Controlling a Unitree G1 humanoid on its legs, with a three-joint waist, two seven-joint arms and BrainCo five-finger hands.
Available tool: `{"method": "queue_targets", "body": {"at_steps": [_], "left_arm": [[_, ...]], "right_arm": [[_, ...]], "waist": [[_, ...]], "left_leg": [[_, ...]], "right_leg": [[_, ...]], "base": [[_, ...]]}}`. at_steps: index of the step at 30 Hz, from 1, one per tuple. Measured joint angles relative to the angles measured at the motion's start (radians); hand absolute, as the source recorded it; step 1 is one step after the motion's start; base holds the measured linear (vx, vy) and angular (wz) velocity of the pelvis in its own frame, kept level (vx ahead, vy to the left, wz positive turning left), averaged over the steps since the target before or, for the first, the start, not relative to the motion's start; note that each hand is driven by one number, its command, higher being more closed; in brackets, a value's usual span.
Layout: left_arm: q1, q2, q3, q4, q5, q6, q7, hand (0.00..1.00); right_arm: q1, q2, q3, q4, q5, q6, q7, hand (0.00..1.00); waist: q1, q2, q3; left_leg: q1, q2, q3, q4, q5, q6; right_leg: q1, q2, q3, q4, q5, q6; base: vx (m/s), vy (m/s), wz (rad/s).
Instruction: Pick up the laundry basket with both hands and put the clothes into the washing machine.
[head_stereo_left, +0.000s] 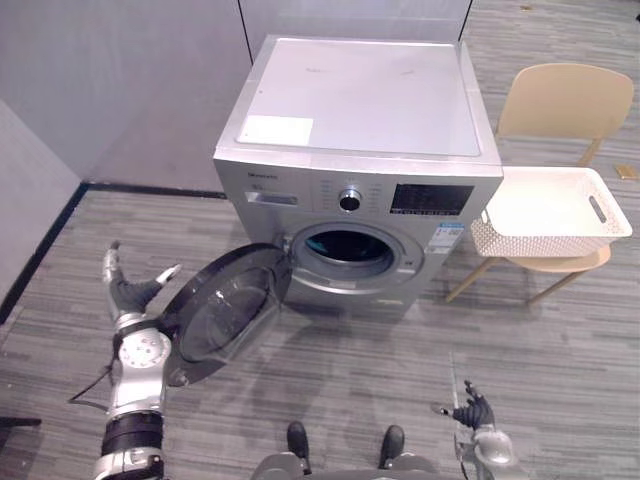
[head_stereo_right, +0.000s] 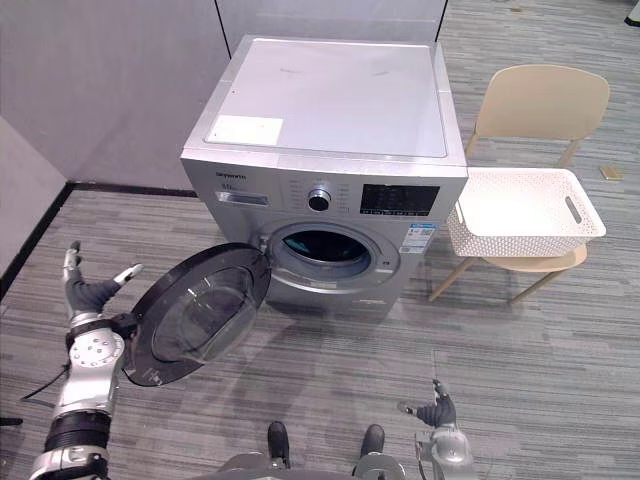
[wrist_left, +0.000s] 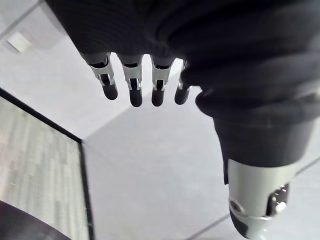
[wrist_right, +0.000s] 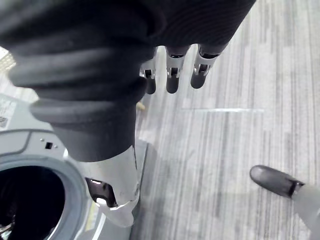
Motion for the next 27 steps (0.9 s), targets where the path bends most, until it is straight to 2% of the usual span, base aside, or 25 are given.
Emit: {"method": "queue_targets", "body": {"at_steps": [4,6,8,11,13,15,20,23,27], "left_arm": [[-0.016,0.073,0.023,0.211,-0.052,0.024,-0.005,0.0],[-0.043,0.075,0.023,0.263,-0.069,0.025,-0.017,0.0],[-0.075,0.079,0.023,0.308,-0.077,0.026,-0.046,0.0],[-0.1,0.078,0.018,0.31,-0.077,0.025,-0.064,0.0],[-0.119,0.05,0.014,0.31,-0.077,0.023,-0.058,0.0],[-0.114,0.038,0.007,0.309,-0.077,0.023,-0.046,0.0],[-0.058,-0.068,-0.055,0.203,-0.075,0.007,-0.04,0.0],[0.015,-0.122,-0.124,0.123,-0.072,-0.004,-0.041,0.0],[0.112,-0.223,-0.278,0.026,-0.053,-0.003,-0.067,0.0]], "right_arm": [[-0.04,0.005,0.027,-0.03,0.001,-0.003,-0.003,0.0],[-0.042,0.005,0.041,-0.051,0.001,-0.003,-0.004,0.0],[-0.052,0.008,0.074,-0.075,0.011,-0.01,-0.003,0.0],[-0.058,0.024,0.089,-0.1,0.023,-0.025,-0.003,0.0],[-0.059,0.026,0.098,-0.102,0.031,-0.032,-0.003,0.0],[-0.06,0.026,0.114,-0.102,0.031,-0.039,-0.003,0.0],[-0.065,0.028,0.12,-0.103,0.029,-0.041,-0.003,0.0],[-0.069,0.03,0.124,-0.103,0.02,-0.04,-0.004,0.0],[-0.058,0.053,0.118,-0.102,-0.003,-0.037,-0.006,0.0]], "waist": [[0.002,-0.042,0.035],[0.003,-0.052,0.051],[0.002,-0.07,0.093],[0.003,-0.099,0.119],[0.003,-0.105,0.126],[0.009,-0.103,0.128],[0.028,-0.078,0.139],[0.032,-0.073,0.137],[0.047,-0.064,0.121]], "left_leg": [[-0.042,0.009,0.029,0.025,0.0,0.0],[-0.055,0.01,0.033,0.032,0.0,0.0],[-0.06,0.016,0.038,0.044,-0.002,-0.001],[-0.093,0.031,0.043,0.061,-0.003,-0.003],[-0.106,0.039,0.042,0.072,-0.006,-0.008],[-0.108,0.043,0.039,0.083,-0.011,-0.013],[-0.11,0.039,0.014,0.082,-0.01,-0.013],[-0.11,0.026,-0.005,0.081,-0.009,-0.012],[-0.091,0.002,-0.02,0.056,0.003,0.006]], "right_leg": [[-0.042,0.007,0.033,-0.004,0.019,-0.004],[-0.054,0.007,0.038,-0.004,0.024,-0.002],[-0.056,0.01,0.043,-0.004,0.027,-0.003],[-0.086,0.021,0.049,-0.003,0.033,-0.007],[-0.091,0.027,0.047,-0.003,0.033,-0.008],[-0.09,0.03,0.048,-0.003,0.033,-0.007],[-0.084,0.022,0.03,0.002,0.029,-0.003],[-0.081,0.011,0.016,0.02,0.021,0.008],[-0.061,-0.016,-0.003,0.019,0.02,0.009]], "base": [[-0.01,-0.013,-0.23],[0.02,-0.003,-0.08],[0.01,-0.004,-0.08],[0.01,-0.029,-0.11],[0.01,-0.017,-0.01],[0.0,0.0,0.0],[-0.01,0.013,0.12],[-0.01,0.06,0.22],[0.01,0.076,0.16]]}}
